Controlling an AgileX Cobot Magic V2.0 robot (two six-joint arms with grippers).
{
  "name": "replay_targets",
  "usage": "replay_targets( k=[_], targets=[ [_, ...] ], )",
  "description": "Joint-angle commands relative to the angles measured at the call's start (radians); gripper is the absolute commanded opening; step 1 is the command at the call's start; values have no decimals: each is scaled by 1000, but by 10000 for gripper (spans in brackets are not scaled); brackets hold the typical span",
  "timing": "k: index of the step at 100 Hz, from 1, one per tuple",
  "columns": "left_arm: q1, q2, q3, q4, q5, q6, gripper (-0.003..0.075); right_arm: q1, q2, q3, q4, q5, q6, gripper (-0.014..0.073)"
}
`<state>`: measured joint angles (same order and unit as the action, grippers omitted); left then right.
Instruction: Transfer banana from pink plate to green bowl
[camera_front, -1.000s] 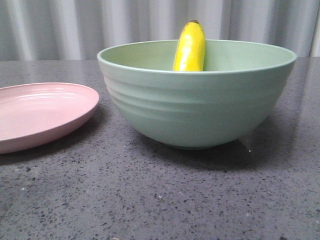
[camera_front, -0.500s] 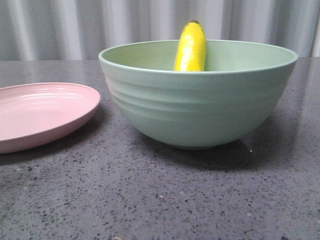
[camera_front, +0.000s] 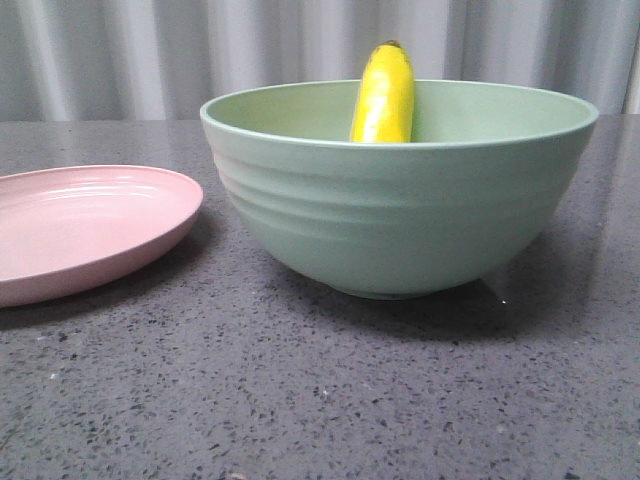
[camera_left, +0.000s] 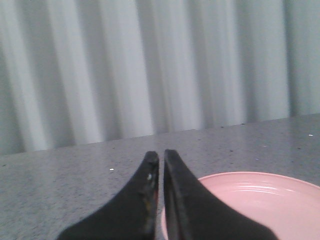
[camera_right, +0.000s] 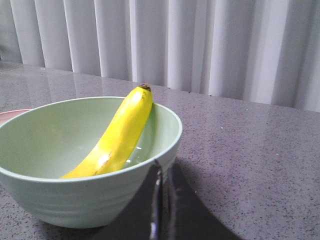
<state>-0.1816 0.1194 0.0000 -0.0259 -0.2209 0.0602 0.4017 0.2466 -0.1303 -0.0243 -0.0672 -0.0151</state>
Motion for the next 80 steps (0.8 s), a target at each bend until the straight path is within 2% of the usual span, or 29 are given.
replay_targets(
  k=[1, 20, 33, 80],
  targets=[
    [67, -30, 10, -6, 59, -13, -20, 0, 8, -26, -9, -77, -10, -65],
    [149, -152, 10, -8, 360, -13, -20, 0, 8, -26, -9, -77, -10, -65],
    [157, -151, 10, -9, 481, -24, -20, 0, 8, -26, -9, -77, -10, -65],
    [153, -151, 10, -13, 473, -24, -20, 0, 8, -26, -9, -77, -10, -65]
  ],
)
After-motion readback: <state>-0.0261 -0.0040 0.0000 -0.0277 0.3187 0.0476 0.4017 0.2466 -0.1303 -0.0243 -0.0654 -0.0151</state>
